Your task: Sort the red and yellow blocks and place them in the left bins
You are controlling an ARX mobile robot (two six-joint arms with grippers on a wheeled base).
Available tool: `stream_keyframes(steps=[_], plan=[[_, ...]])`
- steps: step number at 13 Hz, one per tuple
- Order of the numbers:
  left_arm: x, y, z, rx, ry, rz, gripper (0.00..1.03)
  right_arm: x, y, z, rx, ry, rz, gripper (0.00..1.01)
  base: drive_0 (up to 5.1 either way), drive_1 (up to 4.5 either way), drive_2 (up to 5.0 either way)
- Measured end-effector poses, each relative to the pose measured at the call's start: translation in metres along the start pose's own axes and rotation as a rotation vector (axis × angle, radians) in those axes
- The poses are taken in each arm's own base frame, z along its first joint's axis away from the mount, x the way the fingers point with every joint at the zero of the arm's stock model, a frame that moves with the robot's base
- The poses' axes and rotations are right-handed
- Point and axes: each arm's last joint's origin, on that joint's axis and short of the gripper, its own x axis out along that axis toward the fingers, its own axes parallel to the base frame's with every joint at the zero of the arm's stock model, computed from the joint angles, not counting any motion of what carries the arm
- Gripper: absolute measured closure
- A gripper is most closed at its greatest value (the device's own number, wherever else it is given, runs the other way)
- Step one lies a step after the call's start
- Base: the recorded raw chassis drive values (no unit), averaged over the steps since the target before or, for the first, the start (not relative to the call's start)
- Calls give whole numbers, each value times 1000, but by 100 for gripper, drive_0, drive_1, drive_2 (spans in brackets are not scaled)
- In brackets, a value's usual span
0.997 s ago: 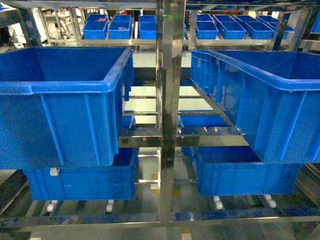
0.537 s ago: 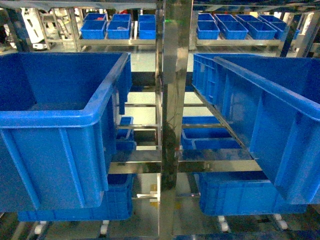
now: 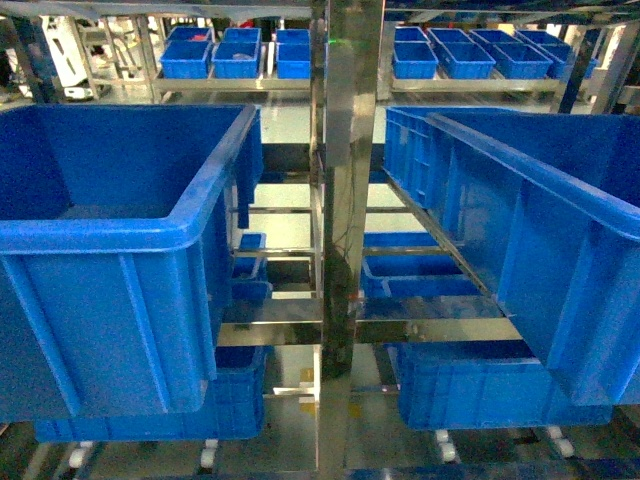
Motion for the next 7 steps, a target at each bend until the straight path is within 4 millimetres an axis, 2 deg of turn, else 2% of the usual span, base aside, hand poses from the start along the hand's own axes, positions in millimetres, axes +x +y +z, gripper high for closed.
stream_keyframes(steps=[1, 3, 5, 7], plan=[[0, 0, 0, 0, 0, 0, 75, 19, -14, -9, 28, 70, -27, 73, 0, 0, 0], [0, 0, 0, 0, 0, 0, 75, 48, -36, -18, 40, 97, -81, 73, 0, 0, 0], [0, 0, 0, 0, 0, 0, 75, 85, -48, -14, 15, 77, -132, 73, 0, 0, 0], [0, 0, 0, 0, 0, 0, 75, 145, -54, -13, 1, 97, -157, 73, 0, 0, 0]])
